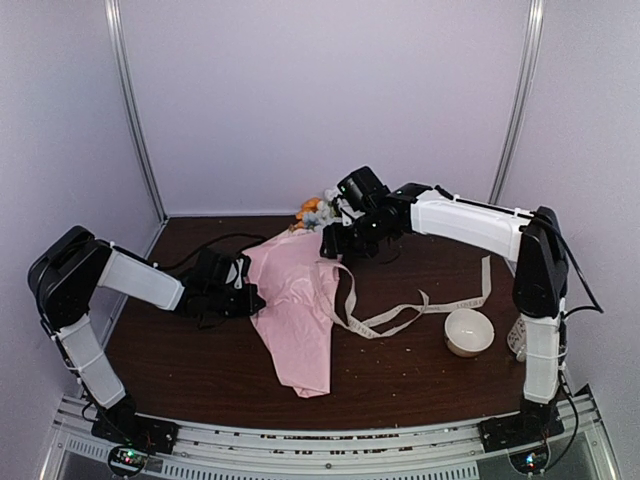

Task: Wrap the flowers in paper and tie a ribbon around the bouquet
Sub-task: Place the ribbon at the center of the board, then pick up the ribbon from the center of the board.

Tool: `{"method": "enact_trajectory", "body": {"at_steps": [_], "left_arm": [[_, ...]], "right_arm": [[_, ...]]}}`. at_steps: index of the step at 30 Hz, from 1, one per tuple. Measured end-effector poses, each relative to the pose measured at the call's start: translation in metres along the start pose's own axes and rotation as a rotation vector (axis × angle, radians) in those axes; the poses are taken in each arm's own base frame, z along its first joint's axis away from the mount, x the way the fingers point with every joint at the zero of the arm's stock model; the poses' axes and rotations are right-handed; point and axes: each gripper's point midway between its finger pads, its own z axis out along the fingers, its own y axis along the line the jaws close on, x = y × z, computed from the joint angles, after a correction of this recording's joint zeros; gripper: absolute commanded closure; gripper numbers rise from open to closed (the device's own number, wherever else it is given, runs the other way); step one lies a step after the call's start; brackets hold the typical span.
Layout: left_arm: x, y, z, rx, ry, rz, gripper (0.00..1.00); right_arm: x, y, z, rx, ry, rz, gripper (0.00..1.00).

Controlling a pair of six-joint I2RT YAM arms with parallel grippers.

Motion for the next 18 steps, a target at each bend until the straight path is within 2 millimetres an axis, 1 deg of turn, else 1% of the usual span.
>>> {"method": "enact_trajectory", "body": {"at_steps": [1,3,6,8,9,10,11,12,13,14,16,18], "left_arm": [[0.000,0.000,0.000,-0.001,0.000,0.001,1.00],[-0.001,0.000,-0.001,-0.006,-0.001,0.005,1.00],[0.000,0.002,-0.002,-0.013,-0.002,0.009,1.00],[0.000,0.002,-0.002,-0.015,-0.002,0.011,1.00],[0.000,0.002,-0.002,-0.016,-0.002,0.011,1.00],[-0.001,0.002,-0.002,-0.016,-0.003,0.011,1.00],[-0.001,0.002,-0.002,-0.017,-0.002,0.011,1.00],[-0.001,0.002,-0.002,-0.017,-0.003,0.011,1.00],[-0.001,0.002,-0.002,-0.017,-0.002,0.012,1.00],[-0.001,0.002,-0.002,-0.017,-0.002,0.013,1.00],[-0.001,0.002,-0.002,-0.018,0.000,0.015,1.00],[-0.001,0.002,-0.002,-0.019,0.003,0.017,1.00]], "right_arm": [[-0.001,-0.011,0.002,0.052,0.018,-0.020,0.28],[0.000,-0.036,-0.004,0.139,0.053,-0.048,0.26],[-0.001,-0.073,-0.025,0.232,0.082,-0.052,0.26],[0.004,-0.101,-0.045,0.288,0.097,-0.034,0.34],[0.009,-0.114,-0.056,0.310,0.100,-0.025,0.41],[0.016,-0.126,-0.067,0.330,0.110,-0.016,0.44],[0.023,-0.136,-0.077,0.343,0.117,-0.014,0.45],[0.034,-0.140,-0.083,0.330,0.135,-0.018,0.43],[0.049,-0.137,-0.087,0.287,0.167,-0.034,0.40],[0.064,-0.130,-0.088,0.236,0.206,-0.056,0.38],[0.094,-0.113,-0.083,0.144,0.290,-0.118,0.35],[0.120,-0.103,-0.073,0.095,0.369,-0.180,0.34]]}}
